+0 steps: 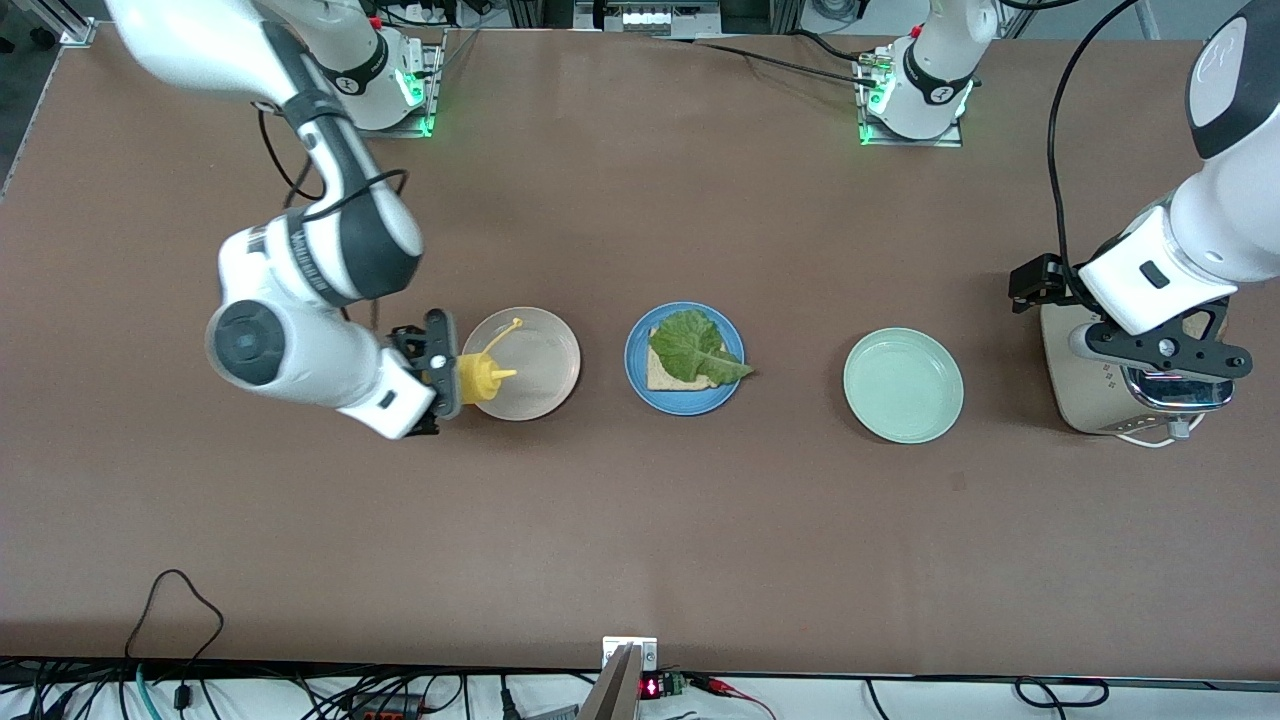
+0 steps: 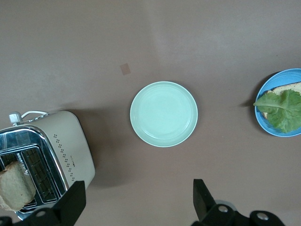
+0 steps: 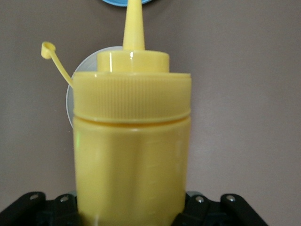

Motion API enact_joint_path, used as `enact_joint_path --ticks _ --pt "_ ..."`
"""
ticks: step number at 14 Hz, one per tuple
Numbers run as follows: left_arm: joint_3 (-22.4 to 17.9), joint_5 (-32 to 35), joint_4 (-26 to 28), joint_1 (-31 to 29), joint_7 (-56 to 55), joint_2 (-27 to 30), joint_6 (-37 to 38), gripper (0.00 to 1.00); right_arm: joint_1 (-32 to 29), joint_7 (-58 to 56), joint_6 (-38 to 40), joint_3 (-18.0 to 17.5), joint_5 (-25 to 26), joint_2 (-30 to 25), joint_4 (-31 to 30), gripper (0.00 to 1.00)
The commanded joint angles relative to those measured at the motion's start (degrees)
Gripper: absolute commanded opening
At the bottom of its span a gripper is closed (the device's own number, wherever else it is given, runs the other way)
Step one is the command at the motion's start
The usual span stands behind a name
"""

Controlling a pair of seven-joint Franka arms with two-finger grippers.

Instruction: Make sandwich in blue plate with both arms

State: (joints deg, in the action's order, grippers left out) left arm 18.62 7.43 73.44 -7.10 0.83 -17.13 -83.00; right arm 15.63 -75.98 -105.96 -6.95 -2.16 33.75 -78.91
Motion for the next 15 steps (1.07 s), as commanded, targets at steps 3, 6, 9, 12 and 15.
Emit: enact_joint_path --ticks 3,6,9,12,15 --pt "0.19 0.74 -0.49 -0.11 -0.39 0.51 1.00 1.00 9.58 13.82 2.87 0.71 9.79 -0.79 2.53 0.10" --pt "0.19 0.74 -0.49 -0.11 -0.39 0.51 1.00 1.00 14.49 19.36 2.95 0.79 15.49 -0.36 2.53 0.10" --pt "0.10 0.74 -0.41 -0.11 -0.39 0.60 1.00 1.00 18.98 25.24 4.18 0.79 21.48 0.78 2.53 0.10" --pt "0.10 0.74 -0.49 -0.11 -0.48 0.78 1.44 1.00 21.45 29.21 4.36 0.79 23.16 2.19 2.62 0.10" --pt "-0.51 0.83 -0.49 -0.11 -0.83 0.78 1.70 1.00 23.21 31.59 4.36 0.79 25.45 2.98 2.62 0.10"
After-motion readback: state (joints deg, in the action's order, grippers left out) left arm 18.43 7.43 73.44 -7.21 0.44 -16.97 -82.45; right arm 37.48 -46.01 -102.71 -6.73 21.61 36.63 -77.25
